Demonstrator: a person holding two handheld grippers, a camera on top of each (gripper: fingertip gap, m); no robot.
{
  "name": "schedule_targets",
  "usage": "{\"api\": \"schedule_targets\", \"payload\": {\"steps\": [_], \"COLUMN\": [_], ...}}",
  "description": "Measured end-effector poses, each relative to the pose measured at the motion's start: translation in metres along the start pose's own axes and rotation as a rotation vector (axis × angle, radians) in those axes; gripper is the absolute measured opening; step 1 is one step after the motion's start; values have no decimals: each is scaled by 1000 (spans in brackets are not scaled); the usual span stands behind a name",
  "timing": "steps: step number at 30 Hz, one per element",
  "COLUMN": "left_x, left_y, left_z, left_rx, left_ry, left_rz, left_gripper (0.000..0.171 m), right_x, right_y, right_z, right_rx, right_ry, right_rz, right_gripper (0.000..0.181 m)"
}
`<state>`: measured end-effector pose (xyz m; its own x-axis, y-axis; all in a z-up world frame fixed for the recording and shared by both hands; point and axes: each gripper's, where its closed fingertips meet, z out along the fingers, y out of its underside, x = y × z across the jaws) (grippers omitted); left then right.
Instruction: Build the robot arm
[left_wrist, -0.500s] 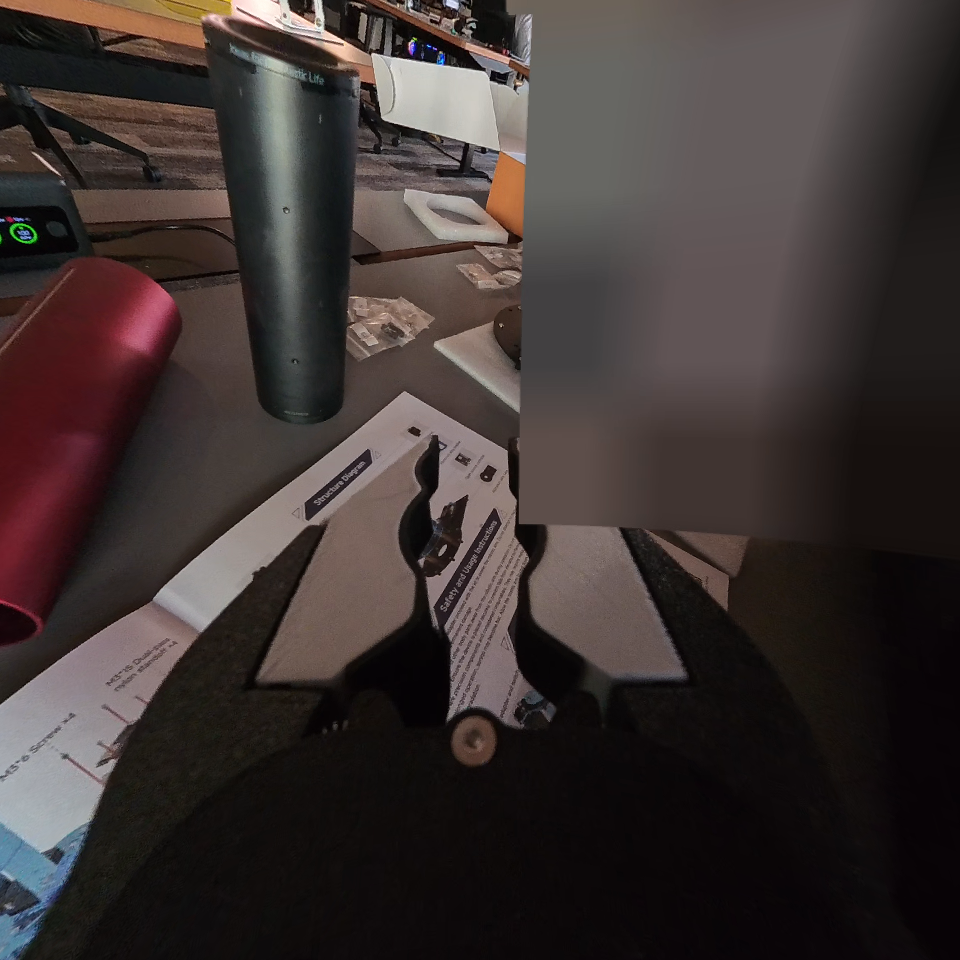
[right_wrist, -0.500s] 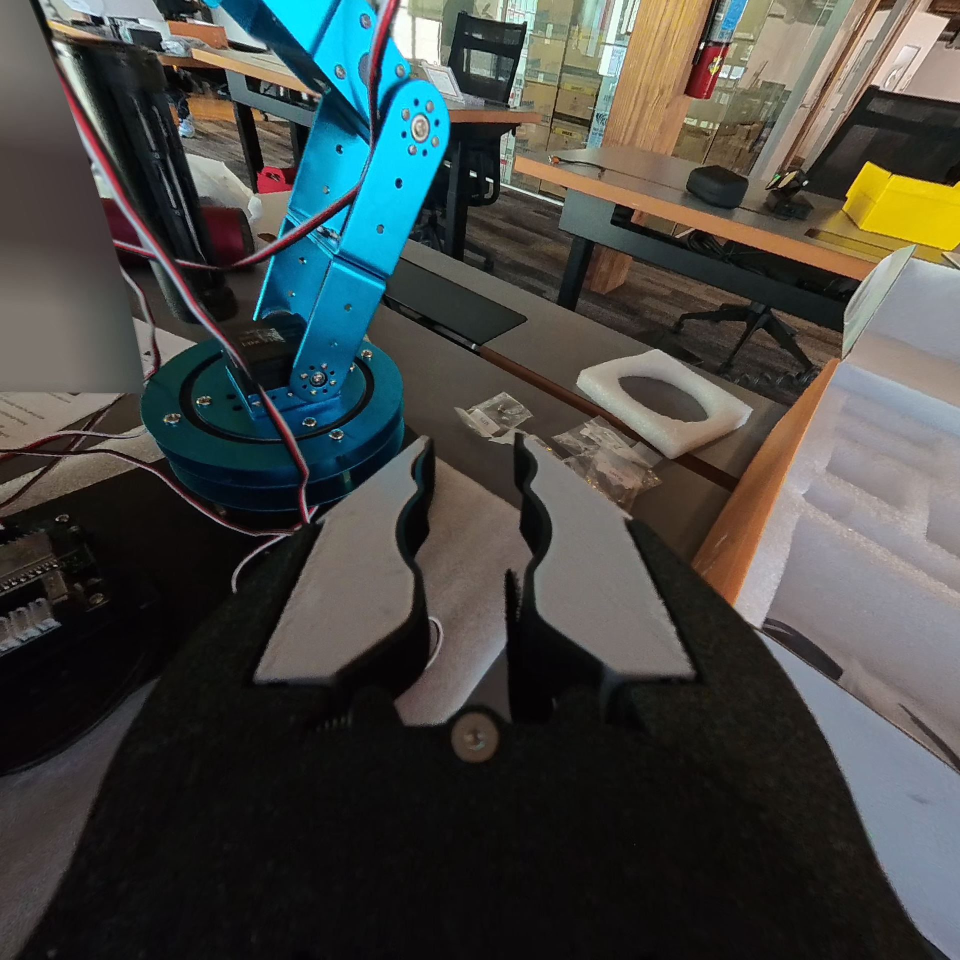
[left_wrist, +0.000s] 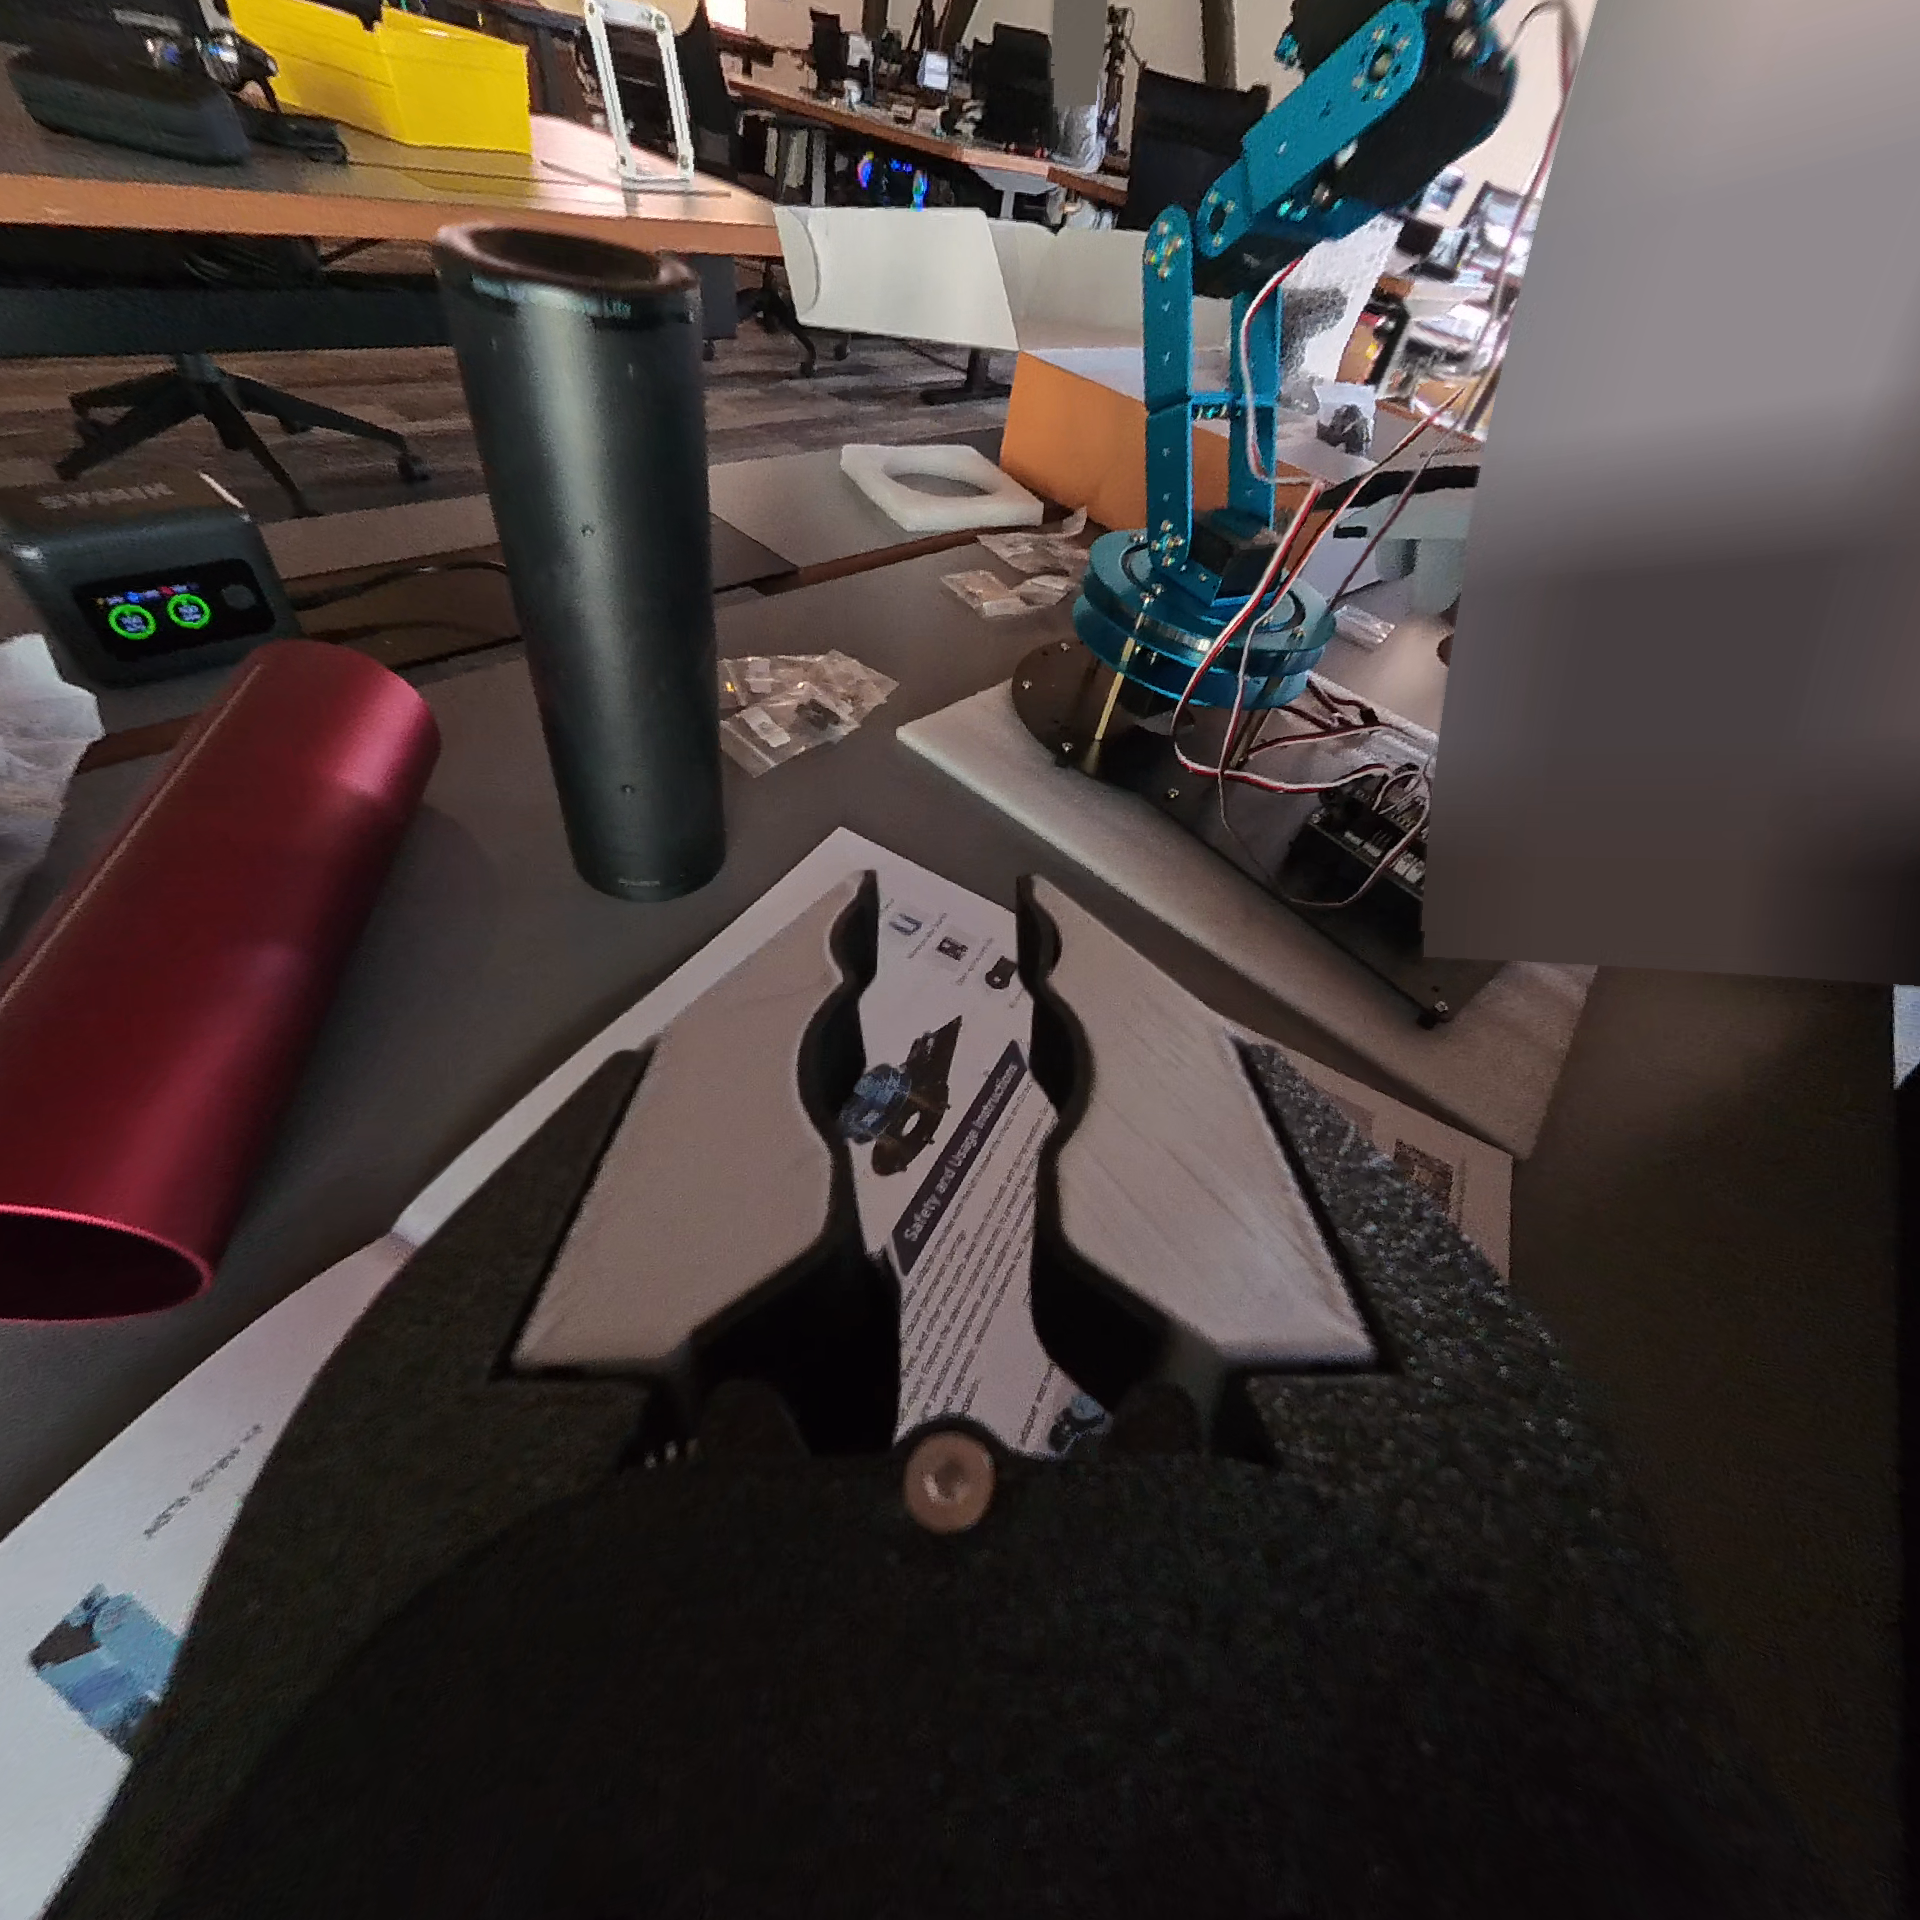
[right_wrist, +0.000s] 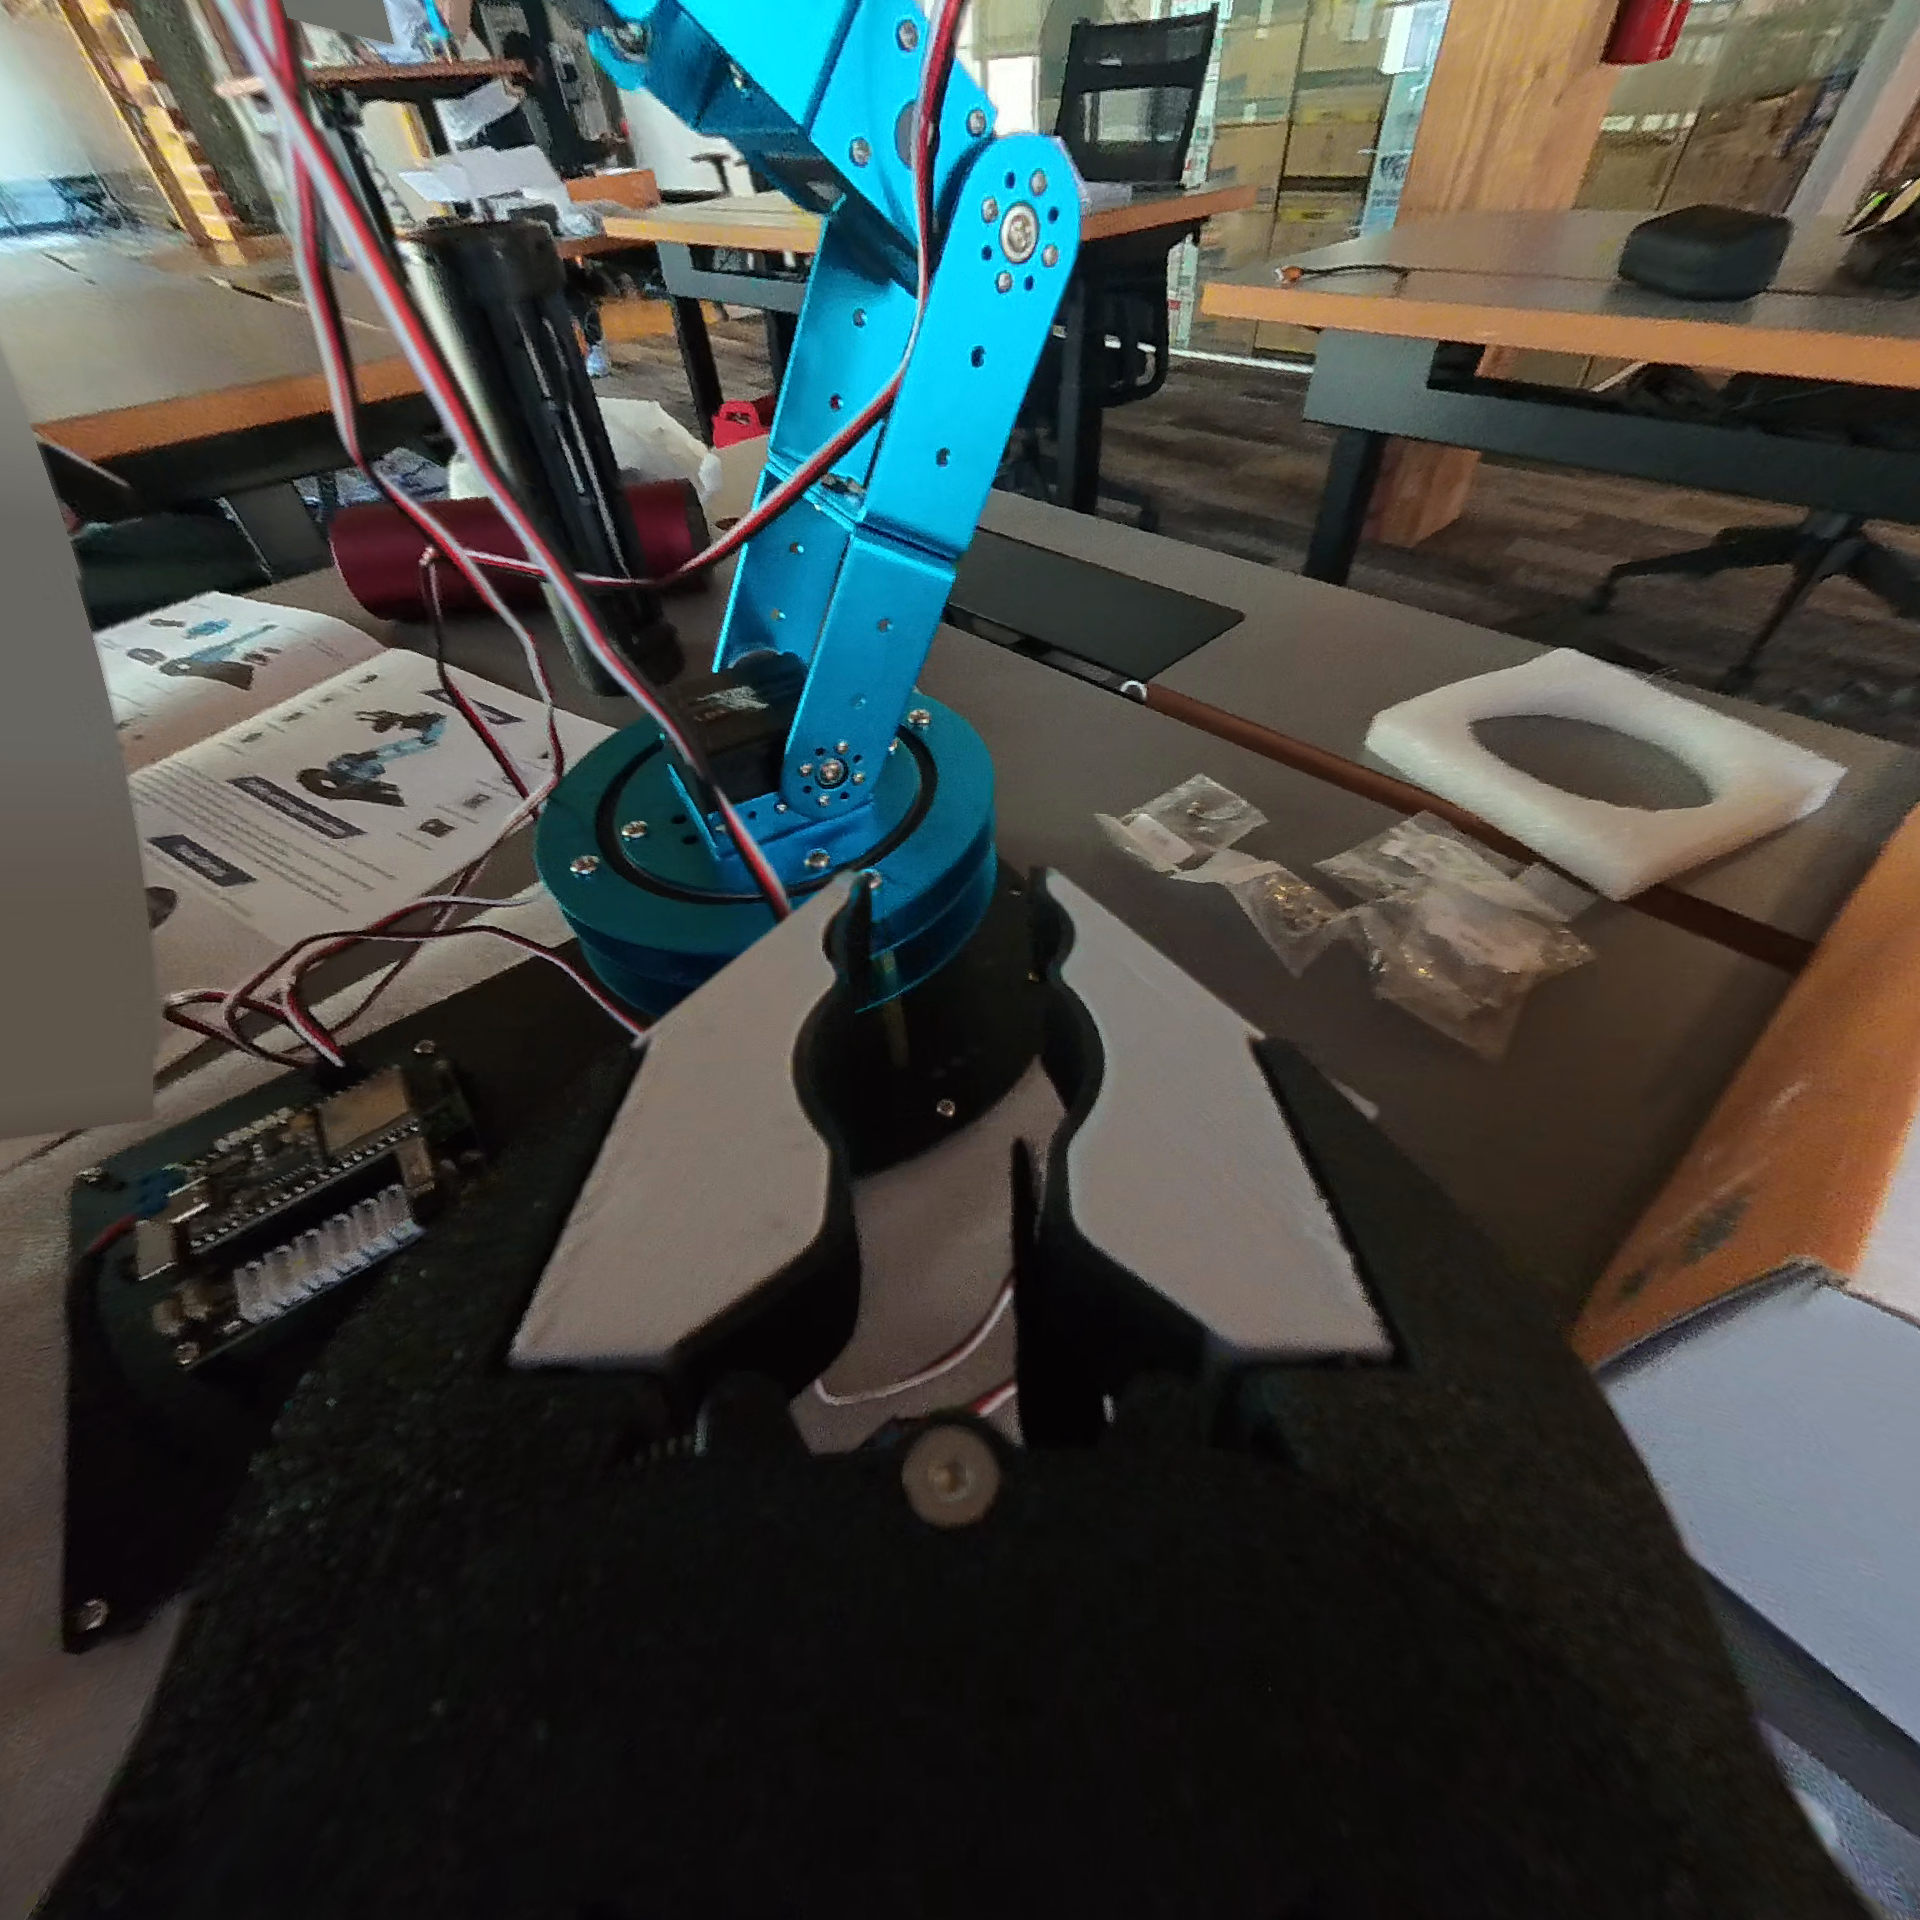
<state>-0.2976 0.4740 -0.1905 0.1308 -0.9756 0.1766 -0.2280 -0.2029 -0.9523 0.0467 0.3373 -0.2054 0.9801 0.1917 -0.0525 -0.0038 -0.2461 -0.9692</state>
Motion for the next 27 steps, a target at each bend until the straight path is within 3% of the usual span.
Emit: {"api": "schedule_targets", "payload": {"steps": [9, 15, 27], "left_x": [-7, -32, -38], "left_y": [9, 18, 16], "left_z": [7, 11, 9], "left_rx": [-23, -47, -38], "left_ry": [-10, -64, -71], "left_rz": [-15, -44, -69], "left_gripper": [26, 25, 25], "right_x": [-11, -20, -30], "right_y": [-11, -12, -13], "right_z": [-5, -4, -3], "right_rx": [21, 14, 2], "right_ry": [-17, -39, -60], "right_rz": [-27, -44, -71], "right_gripper": [27, 26, 26]}}
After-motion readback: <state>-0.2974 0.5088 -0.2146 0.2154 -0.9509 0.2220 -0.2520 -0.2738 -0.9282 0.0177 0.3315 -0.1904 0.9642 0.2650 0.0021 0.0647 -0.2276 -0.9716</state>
